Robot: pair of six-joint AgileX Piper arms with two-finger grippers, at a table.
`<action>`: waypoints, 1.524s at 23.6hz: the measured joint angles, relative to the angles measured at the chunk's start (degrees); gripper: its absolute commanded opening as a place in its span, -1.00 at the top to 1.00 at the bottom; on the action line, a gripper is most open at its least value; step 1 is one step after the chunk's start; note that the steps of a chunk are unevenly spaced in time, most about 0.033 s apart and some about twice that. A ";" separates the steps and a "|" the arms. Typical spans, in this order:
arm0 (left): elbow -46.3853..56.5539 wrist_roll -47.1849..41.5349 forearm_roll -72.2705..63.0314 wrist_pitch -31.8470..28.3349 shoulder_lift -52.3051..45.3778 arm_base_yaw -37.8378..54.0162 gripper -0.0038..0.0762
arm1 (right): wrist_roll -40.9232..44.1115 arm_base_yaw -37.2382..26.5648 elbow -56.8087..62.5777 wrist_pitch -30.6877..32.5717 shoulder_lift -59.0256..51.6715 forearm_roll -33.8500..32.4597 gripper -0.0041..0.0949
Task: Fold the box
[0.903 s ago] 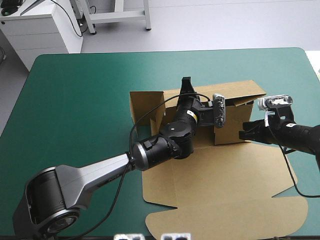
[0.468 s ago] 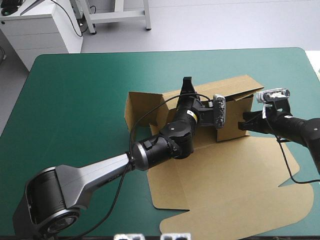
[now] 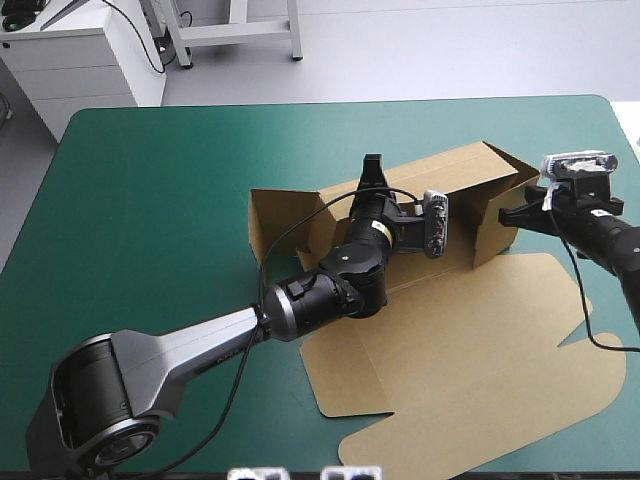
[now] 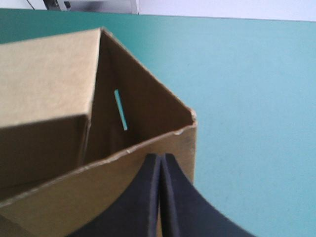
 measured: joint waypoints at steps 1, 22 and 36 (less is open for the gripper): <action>0.00 0.52 -0.18 0.23 0.00 0.00 0.92 | 0.37 -0.51 -0.96 0.46 0.00 0.00 0.95; -0.11 22.48 -13.98 -6.36 -1.76 4.73 0.92 | 15.67 -10.56 -28.50 28.81 11.67 -10.76 0.95; -0.11 21.33 -13.98 -6.40 -1.76 4.73 0.92 | 11.21 -10.60 -27.65 41.43 21.58 -7.39 0.95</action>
